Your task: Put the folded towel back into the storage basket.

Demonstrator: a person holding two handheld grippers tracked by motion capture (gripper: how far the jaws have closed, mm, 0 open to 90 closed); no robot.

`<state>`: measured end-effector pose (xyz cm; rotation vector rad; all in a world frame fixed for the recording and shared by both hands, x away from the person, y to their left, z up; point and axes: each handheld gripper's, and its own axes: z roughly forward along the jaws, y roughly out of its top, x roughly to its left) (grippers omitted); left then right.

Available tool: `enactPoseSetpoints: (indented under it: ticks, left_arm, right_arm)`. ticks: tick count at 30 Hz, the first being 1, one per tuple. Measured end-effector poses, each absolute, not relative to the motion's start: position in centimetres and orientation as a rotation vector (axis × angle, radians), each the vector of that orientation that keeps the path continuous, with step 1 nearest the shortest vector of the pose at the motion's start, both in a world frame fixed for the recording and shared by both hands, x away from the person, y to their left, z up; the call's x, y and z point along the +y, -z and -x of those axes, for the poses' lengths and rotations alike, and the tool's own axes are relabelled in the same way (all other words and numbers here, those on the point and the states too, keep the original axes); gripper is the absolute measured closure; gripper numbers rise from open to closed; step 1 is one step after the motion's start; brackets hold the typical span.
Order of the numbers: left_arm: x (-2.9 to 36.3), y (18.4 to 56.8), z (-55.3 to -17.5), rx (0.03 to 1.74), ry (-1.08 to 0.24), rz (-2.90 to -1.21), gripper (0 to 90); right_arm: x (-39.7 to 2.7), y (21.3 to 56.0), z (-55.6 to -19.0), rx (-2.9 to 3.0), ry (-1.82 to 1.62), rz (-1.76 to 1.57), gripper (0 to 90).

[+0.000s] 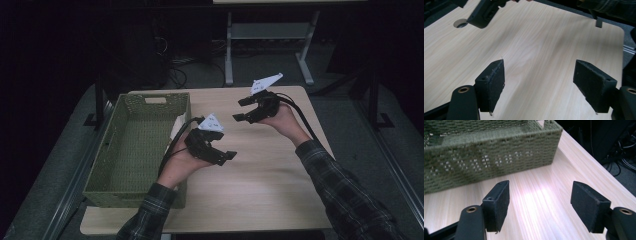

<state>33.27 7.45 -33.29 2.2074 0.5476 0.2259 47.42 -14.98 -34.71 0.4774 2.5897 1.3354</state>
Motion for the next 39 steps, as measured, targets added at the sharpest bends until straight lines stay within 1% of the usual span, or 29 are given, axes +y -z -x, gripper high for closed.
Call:
enactPoseSetpoints:
  ticks: [8, 20, 31, 34, 39]
  left_arm:
    - [4.8, 35.9, -32.8, 0.524, -0.250, -2.229, 24.3]
    - [2.6, 39.1, -31.7, 0.516, -0.245, -2.236, 24.3]
    - [2.0, 42.8, -31.6, 0.525, -0.207, -2.223, 24.3]
    - [2.0, 43.6, -31.5, 0.526, -0.230, -2.245, 24.3]
    - [2.3, 44.6, -31.6, 0.544, -0.232, -2.251, 23.6]
  right_arm:
    - [-17.6, 36.6, -46.3, 2.586, -1.330, -0.529, 29.6]
    - [-20.8, 40.0, -45.1, 2.579, -1.316, -0.620, 28.1]
    - [-23.1, 42.4, -43.9, 2.568, -1.299, -0.677, 26.3]
    - [-23.6, 43.1, -43.5, 2.560, -1.292, -0.706, 26.3]
    - [-24.3, 44.5, -42.7, 2.554, -1.266, -0.754, 25.0]
